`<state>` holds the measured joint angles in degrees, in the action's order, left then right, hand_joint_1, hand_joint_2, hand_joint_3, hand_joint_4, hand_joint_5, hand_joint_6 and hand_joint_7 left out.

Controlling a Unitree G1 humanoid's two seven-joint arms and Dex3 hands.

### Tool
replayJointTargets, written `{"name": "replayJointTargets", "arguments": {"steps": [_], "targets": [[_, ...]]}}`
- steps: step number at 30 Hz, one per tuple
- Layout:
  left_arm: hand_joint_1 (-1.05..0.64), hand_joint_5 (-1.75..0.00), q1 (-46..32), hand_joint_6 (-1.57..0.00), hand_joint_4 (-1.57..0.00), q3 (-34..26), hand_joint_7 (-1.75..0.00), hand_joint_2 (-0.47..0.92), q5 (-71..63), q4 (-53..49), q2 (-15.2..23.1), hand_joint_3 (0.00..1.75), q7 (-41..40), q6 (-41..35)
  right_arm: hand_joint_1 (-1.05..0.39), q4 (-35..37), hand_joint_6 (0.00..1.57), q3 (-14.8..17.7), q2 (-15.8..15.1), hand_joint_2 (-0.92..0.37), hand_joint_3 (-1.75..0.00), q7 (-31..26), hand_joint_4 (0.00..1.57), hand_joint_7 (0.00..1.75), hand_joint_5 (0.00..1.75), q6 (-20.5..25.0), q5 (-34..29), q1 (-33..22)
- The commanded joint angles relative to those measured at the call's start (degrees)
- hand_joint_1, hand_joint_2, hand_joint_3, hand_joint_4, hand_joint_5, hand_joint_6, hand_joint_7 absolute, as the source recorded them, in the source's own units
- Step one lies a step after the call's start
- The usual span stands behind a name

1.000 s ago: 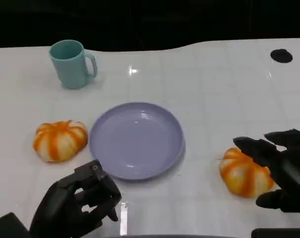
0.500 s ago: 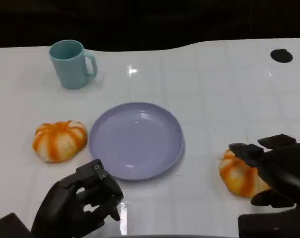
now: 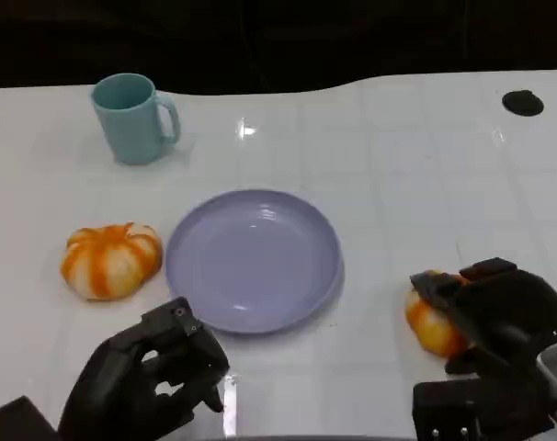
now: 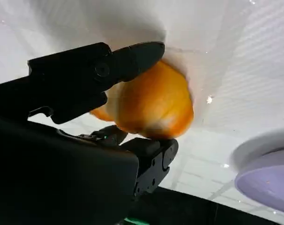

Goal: Grasp the bread from the table and place it into the plate.

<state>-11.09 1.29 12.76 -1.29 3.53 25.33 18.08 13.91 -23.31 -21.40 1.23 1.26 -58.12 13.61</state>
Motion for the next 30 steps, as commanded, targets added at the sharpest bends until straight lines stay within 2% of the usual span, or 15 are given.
{"name": "replayJointTargets", "arguments": {"steps": [1, 2, 3, 4, 5, 6, 9, 13, 15, 17, 21, 27, 30], "targets": [[-0.57, -1.75, -0.3, -0.6, -0.65, -0.1, -1.5, 0.92, 0.1, 0.9, 0.5, 0.29, -0.6, -0.5, -0.17, 8.0, 1.08, 1.5, 1.1, -0.91, -0.02, -13.4, 0.86, 0.13, 1.24, -7.8, 5.7, 1.7], [-0.58, -1.75, -0.3, -0.6, -0.65, -0.1, -1.5, 0.92, 0.0, 1.0, 0.5, 0.29, -0.7, -0.5, -0.13, 9.4, 1.06, 1.4, 1.0, -0.9, -0.08, -15.4, 0.92, 0.63, 1.54, -9.0, 6.1, 2.2], [-0.58, -1.75, -0.3, -0.6, -0.65, -0.1, -1.5, 0.92, -0.1, 1.0, 0.5, 0.29, -0.7, -0.3, -0.12, 10.6, 0.97, 1.2, 0.8, -0.88, -0.13, -17.4, 0.93, 0.95, 1.64, -10.1, 6.2, 2.6], [-0.58, -1.75, -0.3, -0.6, -0.65, 0.0, -1.5, 0.92, -0.1, 0.9, 0.5, 0.29, -0.6, -0.2, -0.12, 11.7, 0.88, 1.0, 0.7, -0.82, -0.28, -19.3, 0.93, 1.28, 1.69, -11.0, 6.3, 3.0], [-0.57, -1.75, -0.3, -0.6, -0.65, -0.1, -1.5, 0.92, -0.1, 0.9, 0.6, 0.3, -0.6, -0.1, -0.12, 12.6, 0.78, 0.9, 0.7, -0.64, -0.65, -20.6, 0.91, 1.55, 1.72, -11.7, 6.4, 3.4], [-0.57, -1.75, -0.2, -0.6, -0.65, -0.1, -1.5, 0.92, -0.1, 0.8, 0.6, 0.3, -0.6, 0.0, -0.12, 13.2, 0.74, 0.8, 0.6, -0.56, -0.83, -21.5, 0.9, 1.64, 1.73, -12.2, 6.5, 3.8], [-0.56, -1.75, 0.0, -0.6, -0.66, -0.2, -1.5, 0.92, 0.2, 0.4, 0.5, 0.3, -0.3, 0.3, -0.13, 14.7, 0.72, 0.9, 0.7, -0.45, -1.09, -23.7, 0.92, 1.7, 1.75, -13.6, 7.3, 4.6], [-0.56, -1.75, -0.1, -0.6, -0.66, -0.2, -1.5, 0.92, 0.5, 0.7, 0.5, 0.3, -0.4, -0.5, -0.13, 15.6, 0.74, 1.0, 0.6, -0.41, -1.18, -26.3, 0.95, 1.64, 1.75, -15.1, 7.7, 5.4], [-0.57, -1.75, -0.3, -0.6, -0.66, -0.2, -1.5, 0.92, 0.3, 0.9, 0.6, 0.29, -0.6, -0.6, -0.15, 15.7, 0.82, 1.0, 0.7, -0.4, -1.21, -27.8, 0.96, 1.48, 1.75, -15.7, 7.8, 5.5], [-0.57, -1.75, -0.5, -0.6, -0.66, -0.2, -1.5, 0.92, 0.1, 0.9, 0.7, 0.29, -0.5, -0.3, -0.15, 16.0, 0.85, 1.1, 0.7, -0.38, -1.24, -29.5, 0.96, 1.44, 1.75, -16.8, 8.0, 5.8], [-0.57, -1.75, -0.6, -0.6, -0.65, -0.2, -1.49, 0.92, -0.1, 1.0, 0.7, 0.29, -0.7, -0.1, -0.14, 15.9, 0.81, 1.4, 0.7, -0.32, -1.32, -32.1, 0.96, 1.61, 1.75, -19.8, 9.1, 6.2], [-0.58, -1.75, -0.8, -0.6, -0.65, -0.1, -1.49, 0.92, 0.0, 1.7, 0.7, 0.29, -0.8, -1.2, -0.12, 13.2, 0.75, 1.4, 1.4, -0.32, -1.33, -32.3, 0.98, 1.72, 1.75, -22.5, 10.5, 7.2], [-0.57, -1.75, -0.7, -0.6, -0.65, -0.1, -1.49, 0.92, -0.3, 1.6, 0.7, 0.29, -0.8, -0.8, -0.14, 12.4, 0.74, 1.3, 3.0, -0.33, -1.32, -31.4, 0.99, 1.74, 1.75, -24.6, 12.5, 8.3]]}}
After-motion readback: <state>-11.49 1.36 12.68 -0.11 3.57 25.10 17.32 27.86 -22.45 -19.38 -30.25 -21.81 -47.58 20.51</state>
